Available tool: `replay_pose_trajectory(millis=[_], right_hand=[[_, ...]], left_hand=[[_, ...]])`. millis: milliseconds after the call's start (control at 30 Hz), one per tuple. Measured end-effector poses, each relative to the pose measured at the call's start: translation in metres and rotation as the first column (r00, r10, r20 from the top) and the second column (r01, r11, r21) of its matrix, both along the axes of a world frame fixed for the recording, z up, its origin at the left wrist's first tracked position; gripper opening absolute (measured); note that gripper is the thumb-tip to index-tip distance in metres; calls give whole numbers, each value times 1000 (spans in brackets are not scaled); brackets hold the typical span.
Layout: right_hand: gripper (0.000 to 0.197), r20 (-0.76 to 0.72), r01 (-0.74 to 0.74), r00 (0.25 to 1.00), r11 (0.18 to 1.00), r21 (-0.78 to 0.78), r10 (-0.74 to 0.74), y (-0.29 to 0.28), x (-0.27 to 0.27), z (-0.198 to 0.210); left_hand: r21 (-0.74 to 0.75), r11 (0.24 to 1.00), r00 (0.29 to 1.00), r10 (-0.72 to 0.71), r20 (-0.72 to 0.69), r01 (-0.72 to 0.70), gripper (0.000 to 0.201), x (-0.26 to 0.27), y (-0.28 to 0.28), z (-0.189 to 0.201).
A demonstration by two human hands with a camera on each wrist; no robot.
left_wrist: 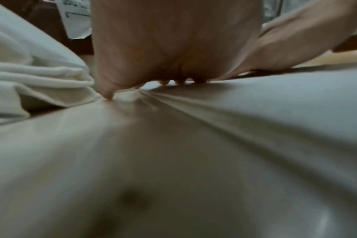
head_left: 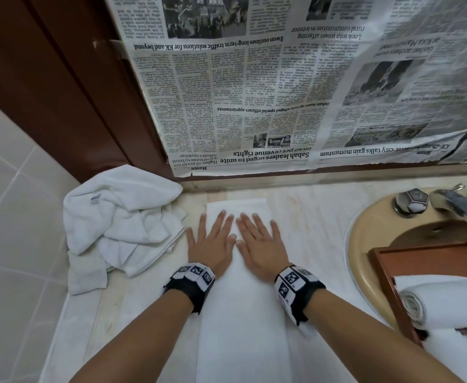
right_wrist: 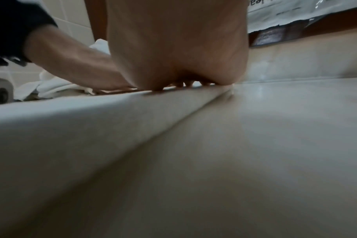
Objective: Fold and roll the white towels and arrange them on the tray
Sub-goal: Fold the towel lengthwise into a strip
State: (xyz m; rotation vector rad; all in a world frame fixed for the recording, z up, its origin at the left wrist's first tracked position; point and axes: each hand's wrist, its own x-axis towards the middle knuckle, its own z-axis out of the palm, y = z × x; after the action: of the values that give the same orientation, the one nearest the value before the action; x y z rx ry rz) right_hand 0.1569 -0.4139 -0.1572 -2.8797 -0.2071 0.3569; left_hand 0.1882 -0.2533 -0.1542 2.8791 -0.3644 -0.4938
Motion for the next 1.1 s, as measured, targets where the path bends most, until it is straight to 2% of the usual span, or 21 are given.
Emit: replay_pose_trajectory(millis=[167, 233, 300, 367, 467, 567, 667, 767, 867, 967, 1100], right_hand=[[60, -75, 228, 971, 974, -6, -228, -32, 13, 4], [60, -88, 324, 943, 946, 23, -321, -47, 2, 8], [59, -74, 354, 934, 931, 85, -349, -53, -24, 11], [59, -40, 293, 956, 945, 143, -290, -48, -62, 14], [61, 65, 119, 989, 980, 160, -131, -25, -126, 12], [59, 118, -12, 993, 993, 116, -2, 1, -178, 2], [60, 69, -19, 997, 999, 42, 16, 9, -205, -4], [61, 28, 24, 999, 1000, 9, -25, 2, -208, -2], [61, -20, 28, 999, 1000, -3, -28, -6, -196, 2], [64, -58, 57, 997, 998, -11, -57, -14, -168, 6], [79, -60, 10, 998, 1000, 9, -10, -23, -128, 8]], left_hand=[[-28, 992, 990, 123, -69, -125, 60, 14, 9, 2], [-83, 979, 980, 179, -85, -186, 60, 8, 12, 10], [-156, 964, 976, 207, -71, -216, 60, -12, 21, 18], [-204, 961, 982, 172, -81, -185, 64, -48, 32, 24], [-172, 982, 994, 62, -90, -77, 76, -113, 46, 22], [-75, 994, 997, -79, -26, 77, 68, -163, 56, 3], [33, 993, 993, -115, -31, 116, 62, -187, 57, -5], [67, 990, 992, -122, -15, 123, 62, -192, 44, -2], [58, 993, 993, -103, -60, 106, 63, -181, 28, 1], [77, 993, 995, -87, -53, 91, 67, -156, 18, 9], [79, 995, 997, -54, -48, 58, 79, -112, 11, 6]])
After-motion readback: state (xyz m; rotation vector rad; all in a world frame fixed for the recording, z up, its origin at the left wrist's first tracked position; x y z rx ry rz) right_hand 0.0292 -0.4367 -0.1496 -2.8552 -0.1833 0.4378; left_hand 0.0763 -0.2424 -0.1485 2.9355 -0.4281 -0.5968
